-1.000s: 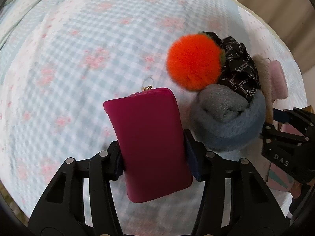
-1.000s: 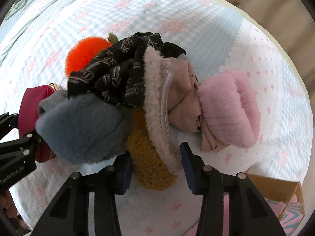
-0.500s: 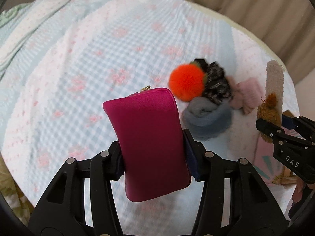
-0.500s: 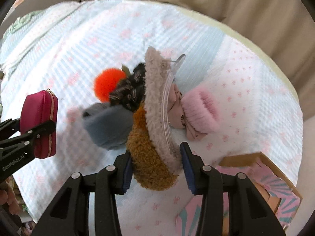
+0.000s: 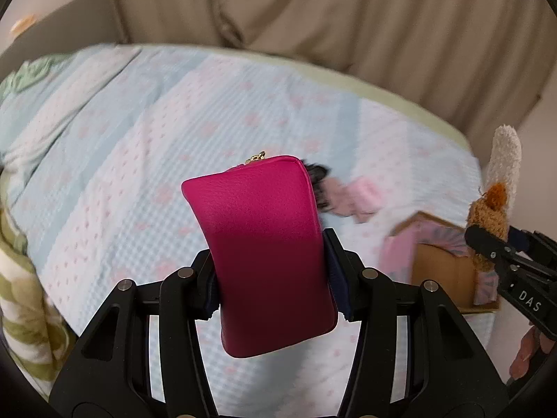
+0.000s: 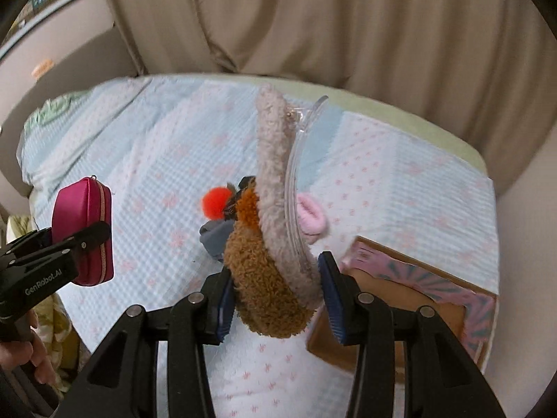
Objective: Organize soft objects
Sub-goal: 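Lift the magenta pouch and beige slipper and carry both over the cardboard box, then open both tools to drop the pouch and slipper into the box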
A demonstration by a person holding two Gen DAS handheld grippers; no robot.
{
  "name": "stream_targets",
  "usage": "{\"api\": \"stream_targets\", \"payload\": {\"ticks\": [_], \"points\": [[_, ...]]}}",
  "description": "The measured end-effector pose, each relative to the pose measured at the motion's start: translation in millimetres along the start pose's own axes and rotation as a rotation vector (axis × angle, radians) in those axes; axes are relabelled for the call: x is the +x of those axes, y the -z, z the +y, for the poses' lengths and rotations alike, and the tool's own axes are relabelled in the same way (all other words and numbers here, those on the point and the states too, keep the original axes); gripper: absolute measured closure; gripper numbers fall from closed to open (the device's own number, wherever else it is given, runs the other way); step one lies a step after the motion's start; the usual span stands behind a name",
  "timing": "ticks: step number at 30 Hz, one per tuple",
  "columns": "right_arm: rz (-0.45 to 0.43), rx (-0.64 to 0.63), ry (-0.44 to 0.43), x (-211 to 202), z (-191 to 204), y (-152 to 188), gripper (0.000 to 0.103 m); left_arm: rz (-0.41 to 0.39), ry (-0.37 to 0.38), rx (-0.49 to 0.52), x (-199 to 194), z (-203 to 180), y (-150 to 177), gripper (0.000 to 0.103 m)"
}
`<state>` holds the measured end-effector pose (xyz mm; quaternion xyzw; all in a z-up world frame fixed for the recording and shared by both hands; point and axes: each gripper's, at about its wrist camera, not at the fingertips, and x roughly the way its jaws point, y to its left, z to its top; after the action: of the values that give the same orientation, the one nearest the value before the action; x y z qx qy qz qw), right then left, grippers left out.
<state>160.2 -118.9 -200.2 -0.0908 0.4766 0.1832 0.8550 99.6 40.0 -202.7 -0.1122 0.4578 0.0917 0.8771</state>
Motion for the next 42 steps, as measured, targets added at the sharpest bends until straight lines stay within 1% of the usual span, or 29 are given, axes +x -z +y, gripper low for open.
{"api": "stream_targets", "payload": {"ticks": [1, 4, 7, 10, 11, 13, 14, 16, 18, 22, 26, 29, 33, 35, 37, 39, 42], "points": [[-0.012, 0.021, 0.005, -15, -8, 2, 0.062, -0.007, 0.017, 0.016, -8, -11, -2, 0.056], [-0.032, 0.07, 0.021, -40, -28, 9, 0.062, -0.013, 0.068, 0.075, -23, -45, -7, 0.056], [-0.048, 0.127, 0.052, -64, -50, 16, 0.062, -0.009, 0.131, 0.157, -27, -84, -12, 0.056], [-0.057, 0.185, 0.105, -86, -69, 23, 0.062, 0.006, 0.216, 0.266, -28, -132, -16, 0.056], [-0.053, 0.223, 0.128, -93, -81, 26, 0.062, 0.01, 0.236, 0.284, -28, -143, -16, 0.056], [-0.046, 0.282, 0.138, -101, -96, 32, 0.062, 0.028, 0.294, 0.345, -21, -177, -15, 0.056], [-0.036, 0.32, 0.152, -103, -108, 35, 0.062, 0.035, 0.307, 0.362, -18, -187, -15, 0.056], [-0.02, 0.359, 0.176, -101, -121, 40, 0.062, 0.071, 0.352, 0.417, -3, -217, -11, 0.056], [0.002, 0.424, 0.195, -96, -143, 46, 0.062, 0.108, 0.381, 0.454, 14, -241, -6, 0.056], [0.063, 0.512, 0.217, -79, -181, 58, 0.062, 0.193, 0.407, 0.505, 46, -278, 9, 0.056], [0.155, 0.606, 0.208, -46, -221, 72, 0.062, 0.253, 0.401, 0.56, 79, -307, 24, 0.056], [0.212, 0.647, 0.193, -29, -245, 90, 0.062, 0.308, 0.372, 0.585, 111, -323, 40, 0.056], [0.296, 0.686, 0.153, 10, -266, 102, 0.062, 0.389, 0.328, 0.594, 157, -325, 59, 0.056], [0.339, 0.702, 0.134, 31, -272, 106, 0.062, 0.415, 0.301, 0.602, 176, -322, 64, 0.056], [0.384, 0.719, 0.111, 52, -277, 113, 0.062, 0.445, 0.265, 0.616, 194, -327, 73, 0.056], [0.434, 0.747, 0.086, 75, -282, 122, 0.062, 0.471, 0.251, 0.621, 209, -329, 80, 0.056], [0.472, 0.794, 0.052, 96, -287, 131, 0.062, 0.502, 0.247, 0.628, 225, -327, 88, 0.056]]}}
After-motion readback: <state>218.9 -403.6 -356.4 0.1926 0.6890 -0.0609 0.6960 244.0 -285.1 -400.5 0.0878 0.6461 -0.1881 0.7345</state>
